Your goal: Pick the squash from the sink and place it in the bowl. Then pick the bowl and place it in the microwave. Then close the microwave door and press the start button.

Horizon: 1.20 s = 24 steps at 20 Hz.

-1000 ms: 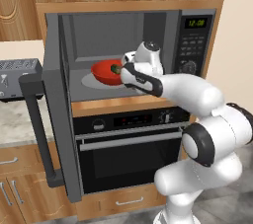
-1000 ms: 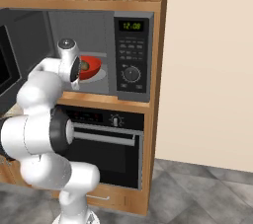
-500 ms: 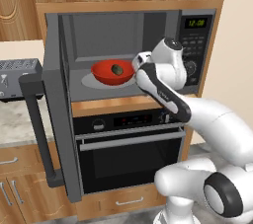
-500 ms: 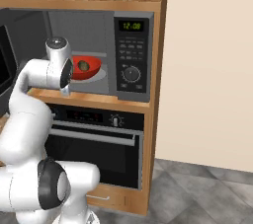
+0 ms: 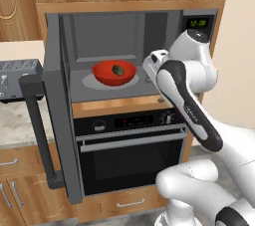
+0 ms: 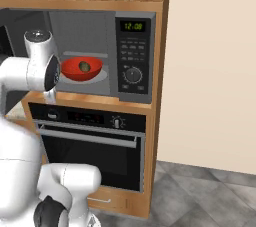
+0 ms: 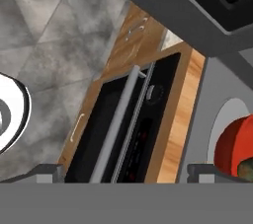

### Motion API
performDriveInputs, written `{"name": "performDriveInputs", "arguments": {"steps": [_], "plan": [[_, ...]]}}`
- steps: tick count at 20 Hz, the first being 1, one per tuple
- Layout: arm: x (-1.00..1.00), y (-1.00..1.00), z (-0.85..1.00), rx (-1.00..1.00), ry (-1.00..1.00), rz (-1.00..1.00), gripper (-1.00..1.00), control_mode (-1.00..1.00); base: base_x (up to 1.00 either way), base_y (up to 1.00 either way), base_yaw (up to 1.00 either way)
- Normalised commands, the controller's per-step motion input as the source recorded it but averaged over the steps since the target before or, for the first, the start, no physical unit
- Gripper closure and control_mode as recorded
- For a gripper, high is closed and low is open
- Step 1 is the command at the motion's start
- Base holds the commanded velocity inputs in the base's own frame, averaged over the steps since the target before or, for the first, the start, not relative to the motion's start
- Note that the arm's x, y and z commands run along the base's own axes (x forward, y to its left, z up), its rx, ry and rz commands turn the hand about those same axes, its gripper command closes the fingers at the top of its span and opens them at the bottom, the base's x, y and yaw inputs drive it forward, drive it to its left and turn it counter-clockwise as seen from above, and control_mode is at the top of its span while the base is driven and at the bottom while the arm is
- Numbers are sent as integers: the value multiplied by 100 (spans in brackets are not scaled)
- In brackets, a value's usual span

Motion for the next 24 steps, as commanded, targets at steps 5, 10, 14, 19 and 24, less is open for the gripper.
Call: {"name": "performDriveInputs", "arguments": {"steps": [5, 10, 14, 19, 24], "plan": [[-100, -5, 9, 2, -28, 5, -100, -100, 0, 0, 0], [-100, 0, 70, 1, -16, 0, -100, -100, 0, 0, 0], [-100, 0, 97, 0, 0, -6, -100, -100, 0, 0, 0], [-100, 0, 66, 0, 4, -8, -100, -100, 0, 0, 0], [-100, 4, 26, 0, 8, -2, -100, -100, 0, 0, 0]]}}
